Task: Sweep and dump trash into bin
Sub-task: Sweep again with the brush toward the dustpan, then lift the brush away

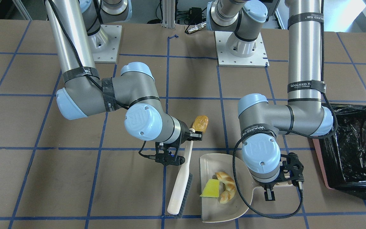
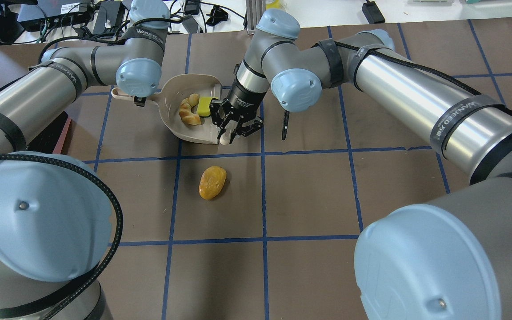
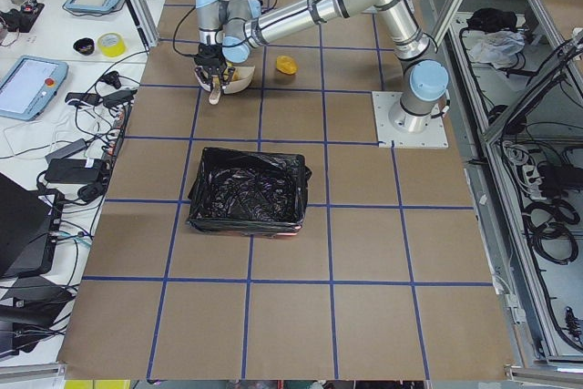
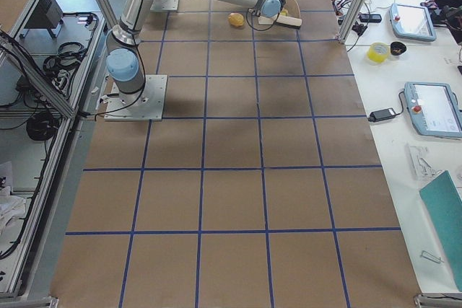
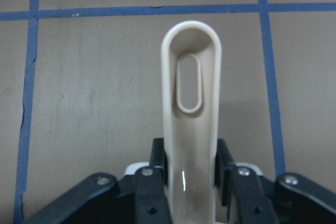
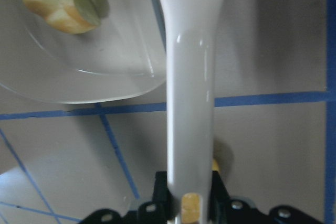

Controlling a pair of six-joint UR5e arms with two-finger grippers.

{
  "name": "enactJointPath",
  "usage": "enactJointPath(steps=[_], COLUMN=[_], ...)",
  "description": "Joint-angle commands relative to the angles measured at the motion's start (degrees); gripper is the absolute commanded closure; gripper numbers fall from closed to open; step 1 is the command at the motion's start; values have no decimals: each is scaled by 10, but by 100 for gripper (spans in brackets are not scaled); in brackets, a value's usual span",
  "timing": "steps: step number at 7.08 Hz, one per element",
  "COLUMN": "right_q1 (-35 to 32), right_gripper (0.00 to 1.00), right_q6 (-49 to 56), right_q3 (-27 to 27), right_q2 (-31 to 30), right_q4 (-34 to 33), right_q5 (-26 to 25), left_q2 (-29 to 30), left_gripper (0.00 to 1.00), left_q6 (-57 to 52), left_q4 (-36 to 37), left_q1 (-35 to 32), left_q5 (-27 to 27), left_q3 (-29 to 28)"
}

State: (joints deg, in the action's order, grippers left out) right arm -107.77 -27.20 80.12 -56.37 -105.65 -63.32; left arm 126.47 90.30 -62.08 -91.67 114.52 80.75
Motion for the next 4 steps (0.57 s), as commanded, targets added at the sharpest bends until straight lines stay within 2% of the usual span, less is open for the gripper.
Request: enactJointPath(steps=[1, 2, 3, 4], right_q1=[30, 61, 68, 69], right_gripper=[100, 100, 100, 100], right_q6=[52, 78, 86, 85], right_q3=[8, 20, 60, 105], right_q2=[-55, -89, -129, -151], right_q4=[109, 167, 184, 172], right_q5=[-99, -125, -148, -148], left_q2=[-15, -17, -21, -30], left_gripper=[100, 100, 100, 100], left_q6=[-6, -8, -43, -60], left_q4=[0, -1, 0, 1], left_q1=[3, 4, 14, 28], left_q5=[-43, -44, -47, -48], left_q3=[5, 7, 15, 36])
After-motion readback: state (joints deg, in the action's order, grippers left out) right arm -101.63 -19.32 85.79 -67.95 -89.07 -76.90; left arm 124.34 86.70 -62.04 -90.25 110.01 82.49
